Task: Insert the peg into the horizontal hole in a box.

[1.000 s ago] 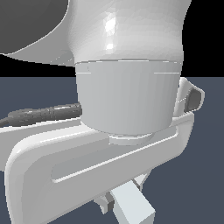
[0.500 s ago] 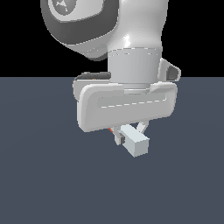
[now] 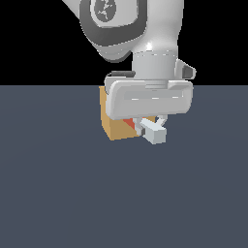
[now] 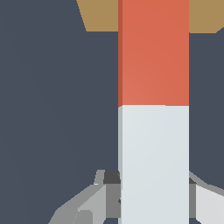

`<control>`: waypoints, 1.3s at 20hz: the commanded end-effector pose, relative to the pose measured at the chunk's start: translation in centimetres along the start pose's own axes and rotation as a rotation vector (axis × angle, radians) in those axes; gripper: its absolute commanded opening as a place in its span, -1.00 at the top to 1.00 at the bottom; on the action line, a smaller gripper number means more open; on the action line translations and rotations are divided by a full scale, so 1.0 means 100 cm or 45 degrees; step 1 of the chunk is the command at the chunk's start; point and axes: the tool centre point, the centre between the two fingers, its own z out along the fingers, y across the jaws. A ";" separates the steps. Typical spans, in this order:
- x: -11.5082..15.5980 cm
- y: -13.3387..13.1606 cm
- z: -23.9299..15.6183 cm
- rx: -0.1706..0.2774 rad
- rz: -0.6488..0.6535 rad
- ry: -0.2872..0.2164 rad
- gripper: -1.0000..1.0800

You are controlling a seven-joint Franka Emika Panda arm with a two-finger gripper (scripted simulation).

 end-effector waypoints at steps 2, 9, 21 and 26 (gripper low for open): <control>0.008 0.009 -0.004 -0.001 0.015 -0.001 1.00; 0.008 0.011 -0.004 -0.001 0.017 -0.001 1.00; 0.015 0.010 -0.002 0.003 0.017 0.000 1.00; 0.042 0.010 -0.003 0.001 0.017 0.000 1.00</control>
